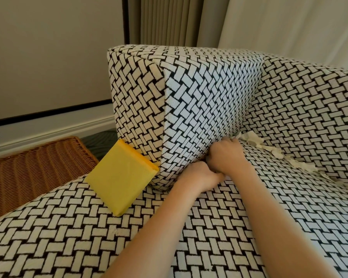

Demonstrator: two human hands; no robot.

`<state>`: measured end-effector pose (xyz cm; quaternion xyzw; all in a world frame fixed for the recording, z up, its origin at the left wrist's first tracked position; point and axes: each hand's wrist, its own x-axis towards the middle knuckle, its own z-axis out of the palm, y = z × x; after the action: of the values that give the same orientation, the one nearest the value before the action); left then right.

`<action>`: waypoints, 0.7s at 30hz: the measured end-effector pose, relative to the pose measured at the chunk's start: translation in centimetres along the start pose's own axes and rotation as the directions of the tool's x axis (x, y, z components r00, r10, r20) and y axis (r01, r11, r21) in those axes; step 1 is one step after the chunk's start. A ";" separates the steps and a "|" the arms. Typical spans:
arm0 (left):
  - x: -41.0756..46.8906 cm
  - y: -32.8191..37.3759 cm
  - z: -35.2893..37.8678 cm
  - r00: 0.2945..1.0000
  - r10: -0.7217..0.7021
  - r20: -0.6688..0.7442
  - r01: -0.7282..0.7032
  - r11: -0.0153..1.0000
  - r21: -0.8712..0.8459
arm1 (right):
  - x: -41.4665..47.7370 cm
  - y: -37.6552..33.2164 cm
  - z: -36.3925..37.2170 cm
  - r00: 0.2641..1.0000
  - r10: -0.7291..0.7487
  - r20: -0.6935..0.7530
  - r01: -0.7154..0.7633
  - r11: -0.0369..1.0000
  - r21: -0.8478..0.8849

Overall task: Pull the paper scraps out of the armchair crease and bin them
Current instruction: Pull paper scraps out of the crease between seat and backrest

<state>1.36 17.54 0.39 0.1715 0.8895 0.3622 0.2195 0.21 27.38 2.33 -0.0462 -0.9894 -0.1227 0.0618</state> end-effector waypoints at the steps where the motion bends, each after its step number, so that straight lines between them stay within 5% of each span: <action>1: -0.3 0.2 0.2 0.999 -0.030 -0.023 0.033 0.994 0.105 | -0.1 -0.3 -0.2 1.000 0.005 0.004 -0.005 1.000 -0.014; 6: 0.3 1.4 0.2 0.994 -0.105 0.000 0.098 0.924 0.370 | -0.1 -0.8 -0.5 0.997 -0.050 0.051 0.050 0.999 0.018; 13: 0.5 1.1 -0.9 0.980 -0.034 0.198 0.001 0.987 0.163 | 0.8 -0.2 0.5 0.950 -0.122 0.287 0.013 0.935 0.356; 21: 0.4 0.0 -1.3 0.977 -0.050 0.208 0.034 0.996 0.082 | 2.2 -1.6 0.0 0.836 -0.054 0.546 -0.127 0.949 0.288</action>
<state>0.29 16.98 1.11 0.1984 0.8782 0.3025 0.3128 -2.12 25.99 2.22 -0.0879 -0.9712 0.0550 -0.2145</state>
